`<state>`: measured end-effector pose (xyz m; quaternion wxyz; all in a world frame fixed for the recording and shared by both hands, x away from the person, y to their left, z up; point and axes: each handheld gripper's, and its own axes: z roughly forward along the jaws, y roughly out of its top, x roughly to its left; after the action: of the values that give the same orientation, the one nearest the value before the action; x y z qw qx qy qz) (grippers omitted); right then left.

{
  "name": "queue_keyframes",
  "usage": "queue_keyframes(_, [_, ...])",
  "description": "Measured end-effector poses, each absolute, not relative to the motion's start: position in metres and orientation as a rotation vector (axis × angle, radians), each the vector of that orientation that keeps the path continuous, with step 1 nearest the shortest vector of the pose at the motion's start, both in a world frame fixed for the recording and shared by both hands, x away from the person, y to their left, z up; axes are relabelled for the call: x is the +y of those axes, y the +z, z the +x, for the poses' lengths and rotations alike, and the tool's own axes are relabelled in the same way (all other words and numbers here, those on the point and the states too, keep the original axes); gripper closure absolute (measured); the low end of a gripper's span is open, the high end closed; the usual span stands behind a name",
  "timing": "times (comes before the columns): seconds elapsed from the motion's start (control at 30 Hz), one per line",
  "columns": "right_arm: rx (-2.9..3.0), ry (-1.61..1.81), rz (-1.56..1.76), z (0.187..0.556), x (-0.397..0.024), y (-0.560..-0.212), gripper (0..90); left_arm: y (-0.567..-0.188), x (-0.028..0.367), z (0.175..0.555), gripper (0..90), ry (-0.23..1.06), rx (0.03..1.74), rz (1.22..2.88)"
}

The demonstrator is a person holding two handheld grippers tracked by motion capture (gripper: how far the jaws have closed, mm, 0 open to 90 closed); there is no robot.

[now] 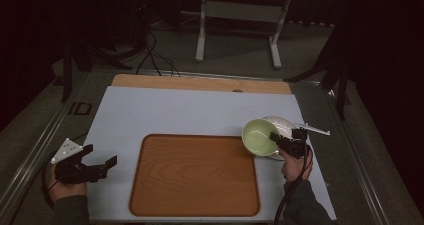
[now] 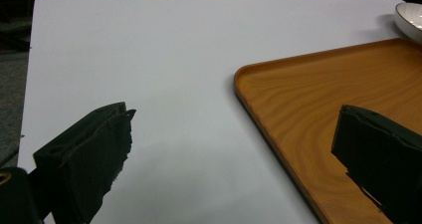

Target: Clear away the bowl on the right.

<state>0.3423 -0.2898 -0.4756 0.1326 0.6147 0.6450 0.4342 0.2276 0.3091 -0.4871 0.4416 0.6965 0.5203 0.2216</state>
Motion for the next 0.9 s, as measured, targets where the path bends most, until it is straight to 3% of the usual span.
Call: queue_keyframes(0.9, [1.929, 1.296, 1.755, 0.338, -0.271, -0.473, 81.9, -0.487, 0.311, 0.227, 2.6, 0.541, 1.304, 1.711])
